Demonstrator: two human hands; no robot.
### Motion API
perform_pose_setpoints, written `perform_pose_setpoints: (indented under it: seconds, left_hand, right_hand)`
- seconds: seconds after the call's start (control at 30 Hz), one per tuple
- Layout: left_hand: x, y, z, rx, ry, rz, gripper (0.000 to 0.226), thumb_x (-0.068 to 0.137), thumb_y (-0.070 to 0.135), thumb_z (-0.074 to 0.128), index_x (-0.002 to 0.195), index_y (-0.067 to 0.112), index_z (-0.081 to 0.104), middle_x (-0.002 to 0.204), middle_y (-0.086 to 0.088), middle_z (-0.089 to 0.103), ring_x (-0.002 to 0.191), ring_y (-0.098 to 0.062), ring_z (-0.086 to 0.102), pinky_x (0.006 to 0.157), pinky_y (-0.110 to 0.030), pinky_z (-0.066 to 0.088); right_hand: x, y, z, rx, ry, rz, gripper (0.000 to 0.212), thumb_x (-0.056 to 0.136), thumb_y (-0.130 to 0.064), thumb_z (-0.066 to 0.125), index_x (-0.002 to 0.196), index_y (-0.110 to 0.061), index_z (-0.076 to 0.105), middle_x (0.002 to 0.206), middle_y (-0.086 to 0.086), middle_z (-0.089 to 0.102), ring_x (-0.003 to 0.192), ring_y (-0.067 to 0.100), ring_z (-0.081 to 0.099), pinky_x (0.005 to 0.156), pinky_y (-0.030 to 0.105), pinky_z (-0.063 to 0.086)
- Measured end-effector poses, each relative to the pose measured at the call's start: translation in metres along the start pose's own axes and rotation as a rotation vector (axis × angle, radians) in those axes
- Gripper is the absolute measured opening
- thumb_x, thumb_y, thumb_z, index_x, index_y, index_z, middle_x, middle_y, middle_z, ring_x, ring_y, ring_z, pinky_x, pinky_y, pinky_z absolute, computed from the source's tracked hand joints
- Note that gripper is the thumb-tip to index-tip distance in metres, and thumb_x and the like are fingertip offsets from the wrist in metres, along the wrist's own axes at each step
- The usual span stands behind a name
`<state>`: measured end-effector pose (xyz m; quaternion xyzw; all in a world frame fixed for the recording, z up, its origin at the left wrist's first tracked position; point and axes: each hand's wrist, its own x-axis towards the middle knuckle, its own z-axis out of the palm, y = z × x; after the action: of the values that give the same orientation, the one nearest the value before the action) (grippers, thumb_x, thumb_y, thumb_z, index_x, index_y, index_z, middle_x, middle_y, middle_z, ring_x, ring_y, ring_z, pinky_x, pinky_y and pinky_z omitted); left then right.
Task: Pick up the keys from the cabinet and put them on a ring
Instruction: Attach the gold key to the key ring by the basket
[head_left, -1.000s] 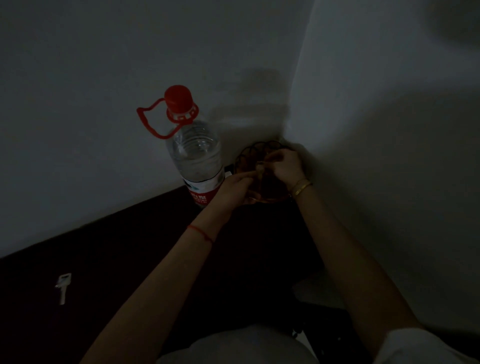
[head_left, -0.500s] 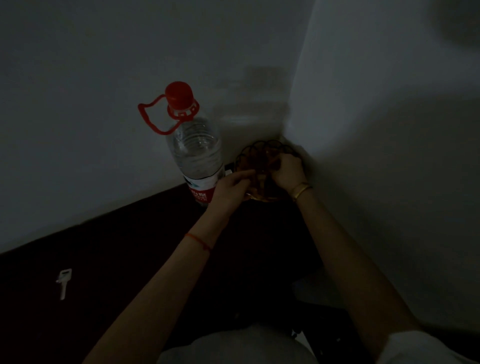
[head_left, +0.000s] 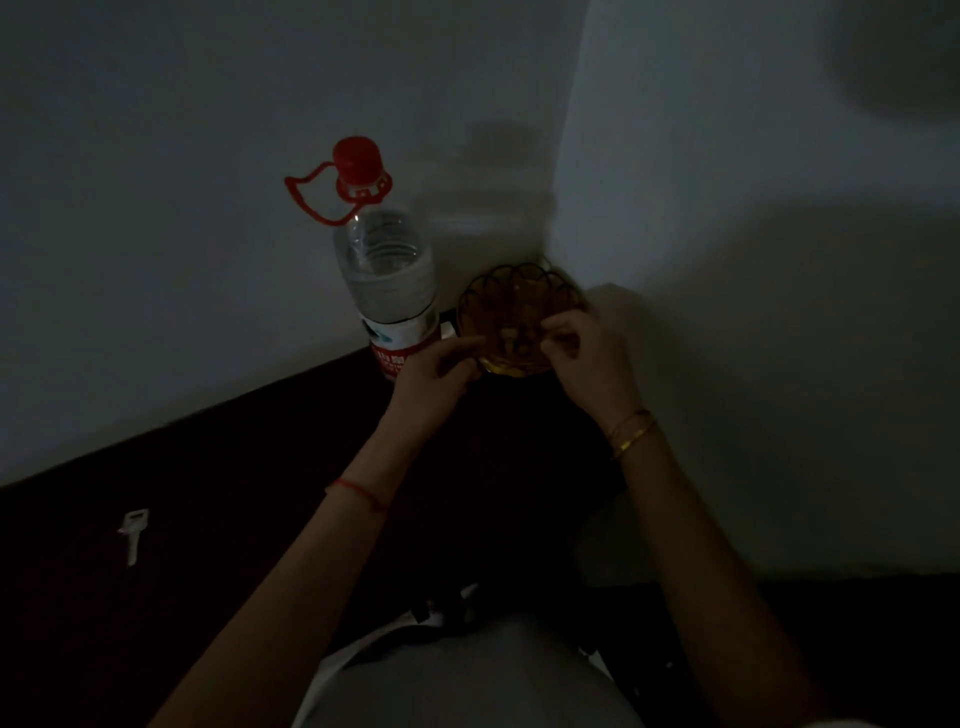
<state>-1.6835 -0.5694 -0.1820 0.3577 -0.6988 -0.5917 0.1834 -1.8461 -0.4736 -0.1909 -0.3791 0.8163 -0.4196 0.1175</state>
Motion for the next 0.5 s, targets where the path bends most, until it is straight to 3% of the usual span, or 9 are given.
perform_pose_setpoints:
  seconds: [0.3, 0.5]
  left_hand:
    - [-0.062, -0.018, -0.027, -0.025, 0.089, -0.022, 0.029, 0.093, 0.012, 0.053, 0.118, 0.023, 0.065, 0.11, 0.007, 0.069, 0.103, -0.011, 0.065, 0.086, -0.025, 0.051]
    - [-0.108, -0.036, -0.06, -0.039, 0.237, -0.005, 0.028, 0.092, 0.012, 0.055, 0.114, 0.027, 0.065, 0.106, 0.009, 0.072, 0.099, -0.006, 0.066, 0.086, -0.023, 0.05]
  right_hand:
    - [-0.06, -0.032, 0.001, 0.067, -0.068, -0.106, 0.021, 0.086, -0.008, 0.062, 0.107, -0.005, 0.065, 0.103, 0.011, 0.068, 0.093, 0.015, 0.062, 0.082, 0.023, 0.05]
    - [-0.084, -0.066, 0.022, 0.084, -0.168, -0.215, 0.022, 0.087, -0.013, 0.062, 0.108, -0.012, 0.065, 0.103, 0.004, 0.068, 0.093, 0.01, 0.062, 0.082, 0.017, 0.05]
